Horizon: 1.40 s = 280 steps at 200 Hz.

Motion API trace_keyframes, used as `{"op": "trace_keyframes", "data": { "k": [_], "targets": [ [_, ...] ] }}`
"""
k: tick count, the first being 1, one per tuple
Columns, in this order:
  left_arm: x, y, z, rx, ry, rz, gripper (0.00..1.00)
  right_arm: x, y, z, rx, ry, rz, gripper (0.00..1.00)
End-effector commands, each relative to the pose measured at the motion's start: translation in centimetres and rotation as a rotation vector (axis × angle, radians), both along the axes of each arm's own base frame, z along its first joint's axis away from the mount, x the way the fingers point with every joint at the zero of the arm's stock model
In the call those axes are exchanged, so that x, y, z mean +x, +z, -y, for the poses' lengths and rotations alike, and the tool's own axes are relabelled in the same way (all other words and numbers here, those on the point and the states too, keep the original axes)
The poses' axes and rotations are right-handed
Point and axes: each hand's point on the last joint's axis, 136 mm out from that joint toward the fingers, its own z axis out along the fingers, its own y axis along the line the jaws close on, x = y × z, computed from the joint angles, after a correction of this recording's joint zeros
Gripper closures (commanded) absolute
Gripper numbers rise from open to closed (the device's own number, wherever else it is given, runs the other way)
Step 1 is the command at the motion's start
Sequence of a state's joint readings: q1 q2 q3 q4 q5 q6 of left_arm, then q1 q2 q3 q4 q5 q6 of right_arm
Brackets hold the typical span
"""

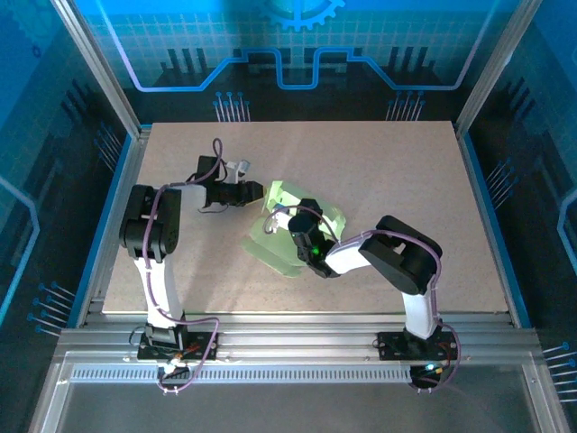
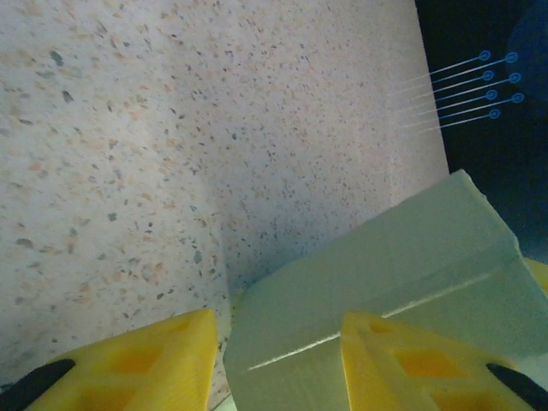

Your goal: Fold the paper box

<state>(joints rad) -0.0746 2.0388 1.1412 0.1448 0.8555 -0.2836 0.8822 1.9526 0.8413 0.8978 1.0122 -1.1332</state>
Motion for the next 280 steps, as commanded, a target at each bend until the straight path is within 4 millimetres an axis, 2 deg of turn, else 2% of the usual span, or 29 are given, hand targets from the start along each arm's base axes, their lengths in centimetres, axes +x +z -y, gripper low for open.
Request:
{"op": "trace_keyframes", "data": {
  "k": [1,32,75,150,223,280],
  "targets": [
    [-0.2,2.8,1.0,-0.083,-0.029,0.113,0.57,0.2,0.7,0.5,0.024,-0.008,0.014,1.0],
    [-0.7,2.8,1.3,-0.109,-0.033,0.153,0.6,0.2,0.3,0.5,0.011,-0.003,0.01,1.0],
    [-1.7,2.8,2.4,-0.053,-0.092,0.214,0.6,0.2,-0.2,0.4,0.01,-0.003,0.001,1.0],
    [-3.5,1.1,4.1,0.088,-0.186,0.27,0.62,-0.3,-0.2,0.6,0.045,0.008,-0.03,1.0],
    [-2.4,-0.5,3.0,0.228,-0.123,0.282,0.64,-1.1,-0.2,0.8,0.093,0.028,-0.112,1.0],
    [-2.6,-0.5,3.8,0.27,-0.141,0.336,0.64,-1.2,-0.7,0.6,0.079,0.028,-0.109,1.0]
  ]
}}
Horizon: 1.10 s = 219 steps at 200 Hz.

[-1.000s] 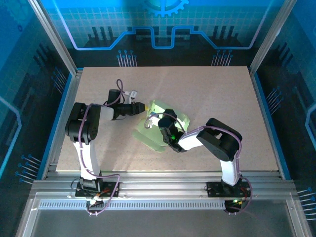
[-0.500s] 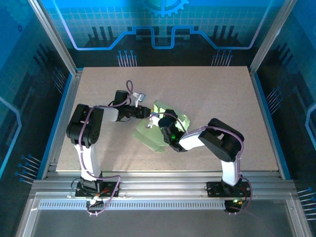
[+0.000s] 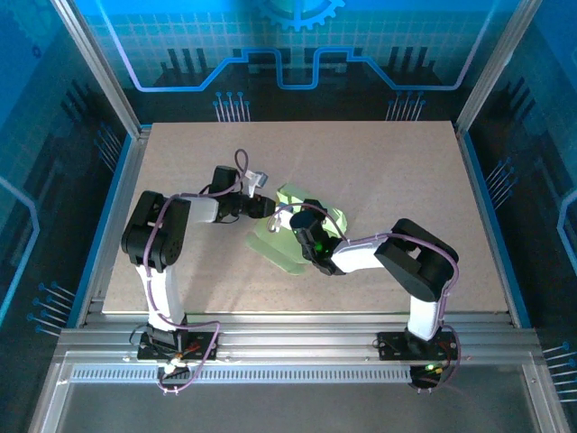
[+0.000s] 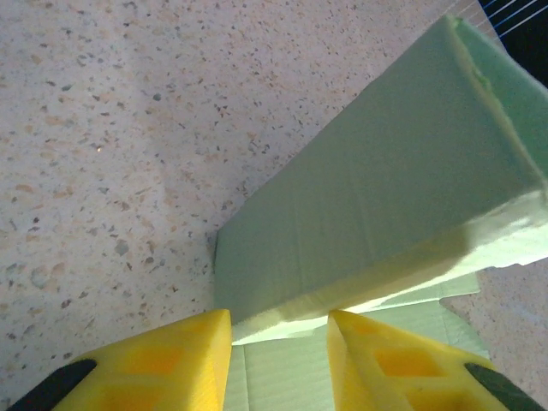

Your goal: Fold the paper box

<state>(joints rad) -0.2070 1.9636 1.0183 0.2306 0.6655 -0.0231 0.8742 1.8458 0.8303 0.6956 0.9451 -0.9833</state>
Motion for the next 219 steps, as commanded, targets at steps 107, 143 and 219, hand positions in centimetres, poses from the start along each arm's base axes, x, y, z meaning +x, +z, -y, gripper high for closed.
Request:
{"op": "trace_keyframes", "data": {
  "k": [107,143,219],
  "targets": [
    [0.8,1.8,0.9,-0.002,0.085,0.184,0.71,-1.0,-0.8,-0.4,0.045,0.008,-0.06,1.0],
    [0.6,1.9,1.7,-0.003,0.063,0.193,0.7,-1.3,-0.9,-0.8,0.055,0.016,-0.072,1.0],
    [0.6,1.9,2.2,-0.02,0.112,0.194,0.71,-1.1,-2.1,-1.2,-0.041,0.035,-0.009,1.0]
  ]
}}
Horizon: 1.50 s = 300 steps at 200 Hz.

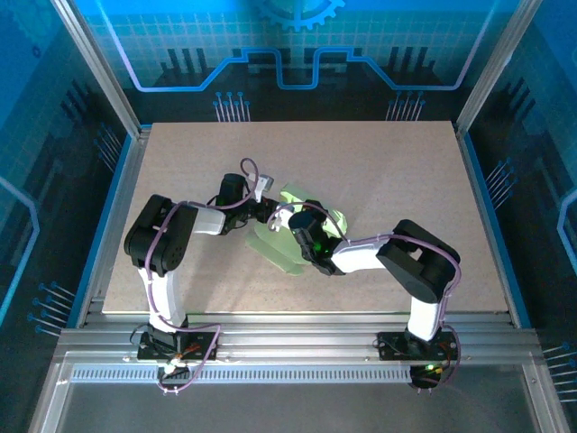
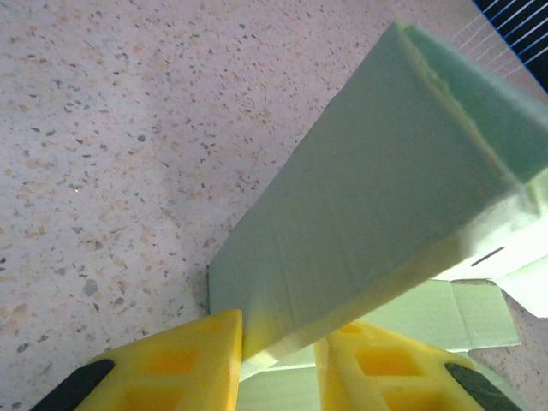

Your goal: Fold the paper box

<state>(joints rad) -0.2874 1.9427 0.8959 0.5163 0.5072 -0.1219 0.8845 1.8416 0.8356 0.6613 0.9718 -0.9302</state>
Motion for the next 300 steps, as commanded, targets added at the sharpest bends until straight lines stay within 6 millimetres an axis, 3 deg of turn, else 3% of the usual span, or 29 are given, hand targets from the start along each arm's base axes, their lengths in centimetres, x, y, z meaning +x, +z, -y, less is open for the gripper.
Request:
{"op": "trace_keyframes", "data": {
  "k": [1,26,150,231,300],
  "targets": [
    [0.3,1.7,0.6,-0.031,0.019,0.067,0.71,-0.8,-2.1,-1.3,-0.068,0.065,-0.002,1.0],
    [-0.1,1.3,0.4,-0.032,0.04,0.08,0.72,-0.9,-3.0,-1.5,-0.116,0.081,0.016,1.0],
    [-1.7,1.8,-0.5,0.064,0.14,0.299,0.73,-1.5,-3.1,-2.7,-0.143,0.105,0.033,1.0],
    [-2.1,2.3,0.1,0.037,0.161,0.331,0.93,-2.2,-2.8,-3.4,-0.109,0.1,0.017,1.0],
    [-2.0,2.4,0.8,0.01,0.153,0.321,0.88,-3.0,-3.0,-3.6,-0.07,0.086,-0.008,1.0]
  ]
}}
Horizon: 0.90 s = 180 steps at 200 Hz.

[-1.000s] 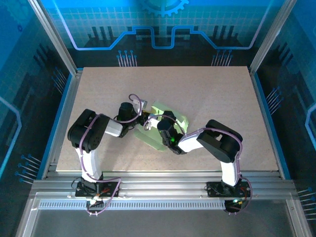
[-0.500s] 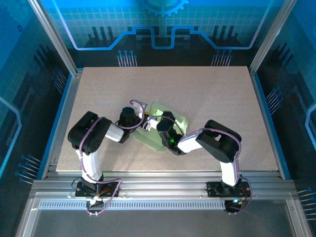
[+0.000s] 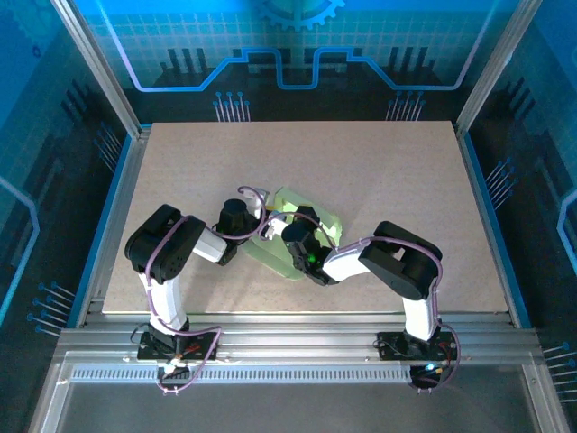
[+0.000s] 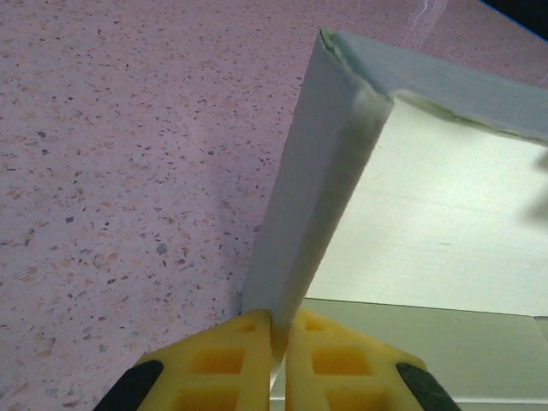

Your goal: Fold the paper box

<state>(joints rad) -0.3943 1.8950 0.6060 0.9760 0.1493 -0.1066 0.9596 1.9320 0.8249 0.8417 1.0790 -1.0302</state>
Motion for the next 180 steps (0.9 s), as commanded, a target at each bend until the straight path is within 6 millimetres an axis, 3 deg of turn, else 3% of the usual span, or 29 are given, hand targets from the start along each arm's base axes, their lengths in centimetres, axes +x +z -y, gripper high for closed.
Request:
{"op": "trace_keyframes", "data": {
  "k": [1,66,70,76,135,180],
  "targets": [
    [-0.1,2.5,2.2,-0.078,-0.062,0.056,0.88,-1.7,-2.4,-1.9,-0.013,0.085,-0.087,1.0],
    [0.2,2.3,2.7,-0.094,-0.071,0.036,0.85,-2.1,-3.0,-2.2,0.001,0.085,-0.106,1.0],
    [0.1,2.2,2.7,-0.093,-0.072,0.033,0.88,-2.1,-3.0,-2.3,0.003,0.085,-0.106,1.0],
    [0.2,2.2,2.7,-0.094,-0.075,0.031,1.0,-2.1,-2.9,-2.3,0.008,0.084,-0.105,1.0],
    [0.2,1.9,2.5,-0.076,-0.064,0.036,1.0,-1.9,-2.3,-2.0,0.071,0.057,-0.116,1.0],
    [0.2,1.7,2.4,-0.069,-0.062,0.036,1.0,-1.8,-1.0,-1.0,0.188,0.015,-0.154,0.53]
  ]
}}
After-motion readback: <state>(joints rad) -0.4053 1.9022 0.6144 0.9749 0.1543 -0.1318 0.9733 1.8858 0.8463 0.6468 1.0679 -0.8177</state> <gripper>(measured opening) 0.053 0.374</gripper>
